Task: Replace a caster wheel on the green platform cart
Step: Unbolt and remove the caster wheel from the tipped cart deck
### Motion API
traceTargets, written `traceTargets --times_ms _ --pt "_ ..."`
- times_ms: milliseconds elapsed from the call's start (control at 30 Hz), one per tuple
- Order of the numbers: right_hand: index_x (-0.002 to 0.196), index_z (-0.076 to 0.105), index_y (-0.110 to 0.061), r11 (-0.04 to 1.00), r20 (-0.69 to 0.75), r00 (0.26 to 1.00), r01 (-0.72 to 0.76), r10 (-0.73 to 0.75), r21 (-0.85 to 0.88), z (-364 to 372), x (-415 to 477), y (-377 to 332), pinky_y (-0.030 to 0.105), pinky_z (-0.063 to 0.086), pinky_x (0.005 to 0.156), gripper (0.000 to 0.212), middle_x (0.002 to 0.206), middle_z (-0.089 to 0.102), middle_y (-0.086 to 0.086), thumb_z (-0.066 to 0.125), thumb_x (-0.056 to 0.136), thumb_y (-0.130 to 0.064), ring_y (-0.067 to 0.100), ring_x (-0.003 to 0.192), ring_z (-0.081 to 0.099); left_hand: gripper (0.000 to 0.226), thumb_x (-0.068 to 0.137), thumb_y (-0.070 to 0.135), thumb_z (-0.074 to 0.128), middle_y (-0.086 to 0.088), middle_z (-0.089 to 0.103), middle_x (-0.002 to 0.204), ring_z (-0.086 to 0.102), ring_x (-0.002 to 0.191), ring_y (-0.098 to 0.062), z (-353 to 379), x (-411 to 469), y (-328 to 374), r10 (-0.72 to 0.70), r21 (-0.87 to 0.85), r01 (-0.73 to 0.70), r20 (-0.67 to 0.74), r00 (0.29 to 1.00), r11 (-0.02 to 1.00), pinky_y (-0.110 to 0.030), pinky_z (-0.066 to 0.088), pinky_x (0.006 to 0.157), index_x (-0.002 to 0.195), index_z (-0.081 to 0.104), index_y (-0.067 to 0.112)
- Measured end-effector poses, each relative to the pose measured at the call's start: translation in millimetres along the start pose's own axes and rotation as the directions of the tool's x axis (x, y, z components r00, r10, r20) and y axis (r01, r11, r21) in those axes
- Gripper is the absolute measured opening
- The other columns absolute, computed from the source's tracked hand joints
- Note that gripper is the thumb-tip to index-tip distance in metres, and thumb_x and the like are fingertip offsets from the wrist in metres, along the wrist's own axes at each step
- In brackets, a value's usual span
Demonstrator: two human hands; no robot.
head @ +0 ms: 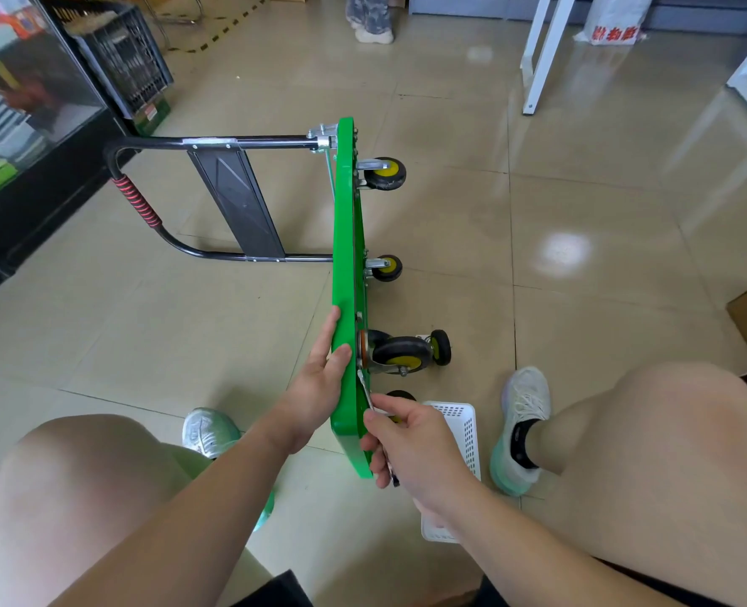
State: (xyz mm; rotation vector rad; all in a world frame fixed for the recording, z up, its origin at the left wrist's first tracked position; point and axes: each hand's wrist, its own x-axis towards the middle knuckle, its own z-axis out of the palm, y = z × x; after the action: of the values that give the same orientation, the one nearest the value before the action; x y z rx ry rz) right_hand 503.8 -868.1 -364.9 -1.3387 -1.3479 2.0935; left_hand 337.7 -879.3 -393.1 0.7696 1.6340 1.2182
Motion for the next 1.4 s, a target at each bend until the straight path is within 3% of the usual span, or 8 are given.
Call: traceTargets --times_ms 500,667,767,933,1100,1167,1267,1400 --pt "0.141 0.055 -0.019 0.998 0.007 1.0 -0.027 0.027 0.054 2.6 6.0 -10.4 0.028 0.047 0.047 0.04 0.072 0.06 0.01 0.055 0.102 -0.016 0.017 0.051 0.052 0.05 0.11 0.04 0.038 0.005 0.057 0.148 0.065 0.122 -0.025 -0.9 2.1 -3.1 0.003 0.008 -0.003 -0.004 1.0 1.0 -0.053 0.05 0.107 0.131 0.028 0.084" --pt "0.133 0.06 -0.006 0.999 0.012 0.999 -0.03 0.03 -0.021 6.3 14.1 -16.2 0.026 0.046 0.046 0.035 0.072 0.06 0.01 0.057 0.1 -0.02 0.019 0.048 0.053 0.053 0.112 0.034 0.036 0.01 0.061 0.141 0.066 0.12 -0.022 -0.6 1.9 -3.6 0.014 0.003 -0.014 -0.008 1.0 1.0 -0.049 0.05 0.108 0.129 0.029 0.084" --pt "0.131 0.06 -0.002 0.998 -0.011 0.999 -0.051 0.051 -0.024 10.1 19.5 -21.0 0.023 0.043 0.044 0.036 0.071 0.06 0.007 0.057 0.099 -0.02 0.015 0.046 0.053 0.049 0.106 0.042 0.04 0.011 0.062 0.14 0.065 0.121 -0.021 -1.1 2.3 -4.8 0.019 0.014 -0.019 -0.005 1.0 1.0 -0.048 0.047 0.111 0.131 0.028 0.083" --pt "0.114 0.068 -0.009 0.999 0.02 0.999 -0.047 0.047 -0.016 12.6 23.6 -27.2 0.024 0.044 0.045 0.02 0.07 0.058 0.007 0.055 0.101 -0.018 0.013 0.048 0.052 0.051 0.096 0.049 0.042 0.016 0.061 0.141 0.062 0.126 -0.015 -1.5 3.5 -5.9 0.021 0.002 -0.021 0.013 1.0 1.0 -0.044 0.042 0.117 0.132 0.029 0.082" --pt "0.131 0.063 -0.01 0.999 0.04 0.998 -0.037 0.038 -0.013 5.5 24.2 -12.6 0.023 0.042 0.045 0.033 0.072 0.058 0.006 0.056 0.1 -0.02 0.017 0.051 0.047 0.049 0.107 0.041 0.04 0.01 0.062 0.14 0.065 0.121 -0.022 -2.2 3.7 -6.8 0.024 -0.006 -0.024 0.01 1.0 1.0 -0.048 0.048 0.111 0.134 0.029 0.081" --pt "0.131 0.065 -0.021 0.999 0.074 0.997 0.0 0.003 -0.037 0.2 21.2 -3.1 0.025 0.042 0.046 0.032 0.074 0.057 0.006 0.056 0.101 -0.019 0.018 0.052 0.047 0.051 0.111 0.036 0.037 0.01 0.06 0.142 0.066 0.12 -0.02 -1.8 3.3 -6.7 0.021 -0.012 -0.021 0.006 1.0 1.0 -0.048 0.05 0.109 0.134 0.028 0.08" --pt "0.138 0.059 -0.035 0.998 0.102 0.994 0.038 -0.033 -0.053 -5.6 20.3 11.3 0.029 0.045 0.055 0.038 0.076 0.06 0.004 0.055 0.103 -0.02 0.017 0.057 0.05 0.048 0.107 0.044 0.039 0.009 0.057 0.146 0.065 0.12 -0.021 -1.3 3.0 -5.8 0.016 -0.004 -0.016 0.016 1.0 1.0 -0.05 0.051 0.107 0.135 0.026 0.082" --pt "0.142 0.055 -0.038 1.0 0.159 0.987 0.016 -0.013 -0.018 -10.0 20.7 16.0 0.031 0.047 0.061 0.044 0.077 0.066 -0.002 0.055 0.103 -0.017 0.016 0.063 0.054 0.047 0.105 0.047 0.04 0.01 0.054 0.148 0.064 0.123 -0.021 -1.0 3.1 -6.1 0.01 -0.015 -0.01 0.019 1.0 1.0 -0.051 0.05 0.108 0.131 0.028 0.084"
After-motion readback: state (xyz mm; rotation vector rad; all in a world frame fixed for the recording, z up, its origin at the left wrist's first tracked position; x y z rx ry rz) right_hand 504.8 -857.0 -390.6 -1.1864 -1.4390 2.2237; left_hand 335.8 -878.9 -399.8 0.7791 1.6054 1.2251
